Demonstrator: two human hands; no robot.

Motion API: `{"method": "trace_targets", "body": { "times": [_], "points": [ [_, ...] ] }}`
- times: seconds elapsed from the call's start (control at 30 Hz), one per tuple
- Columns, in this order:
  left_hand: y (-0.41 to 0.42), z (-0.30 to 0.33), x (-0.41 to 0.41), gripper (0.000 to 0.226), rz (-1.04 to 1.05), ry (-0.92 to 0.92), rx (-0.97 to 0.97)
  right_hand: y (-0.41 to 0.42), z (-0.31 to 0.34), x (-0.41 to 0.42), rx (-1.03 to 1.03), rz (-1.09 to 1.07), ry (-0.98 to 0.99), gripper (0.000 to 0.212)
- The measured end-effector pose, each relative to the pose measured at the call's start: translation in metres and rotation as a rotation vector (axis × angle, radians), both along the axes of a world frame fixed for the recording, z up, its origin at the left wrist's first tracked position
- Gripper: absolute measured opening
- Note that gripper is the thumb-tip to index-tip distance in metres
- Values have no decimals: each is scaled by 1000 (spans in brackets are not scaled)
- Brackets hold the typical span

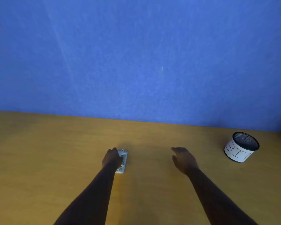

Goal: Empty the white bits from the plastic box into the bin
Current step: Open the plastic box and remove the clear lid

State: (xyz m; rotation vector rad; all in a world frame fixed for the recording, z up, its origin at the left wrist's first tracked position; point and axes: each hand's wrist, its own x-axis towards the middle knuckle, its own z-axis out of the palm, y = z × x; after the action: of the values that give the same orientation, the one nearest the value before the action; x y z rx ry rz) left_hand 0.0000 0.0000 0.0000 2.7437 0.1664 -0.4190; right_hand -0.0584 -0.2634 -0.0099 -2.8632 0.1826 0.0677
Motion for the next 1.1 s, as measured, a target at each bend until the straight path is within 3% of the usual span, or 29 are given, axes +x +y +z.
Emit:
{"method": "trace_targets", "body": {
  "times": [0.17,0.67,0.77,0.87,0.97,1.1],
  "points": [
    [-3,-7,-1,40,84,-9,5,-1,-16,-9,-1,-8,207,43],
    [-4,-9,10,35,219,18,-41,-1,-9,-2,42,5,238,44],
    [-5,-6,13,34,292,69,-214,1,-2,3,88,16,202,43],
    [-12,-2,16,34,401,133,-563,4,7,10,203,17,153,41],
    [-25,6,12,32,399,240,-885,9,15,19,376,-20,98,36],
    [-45,17,7,27,318,354,-1119,17,30,28,720,-130,85,32]
  ]
}}
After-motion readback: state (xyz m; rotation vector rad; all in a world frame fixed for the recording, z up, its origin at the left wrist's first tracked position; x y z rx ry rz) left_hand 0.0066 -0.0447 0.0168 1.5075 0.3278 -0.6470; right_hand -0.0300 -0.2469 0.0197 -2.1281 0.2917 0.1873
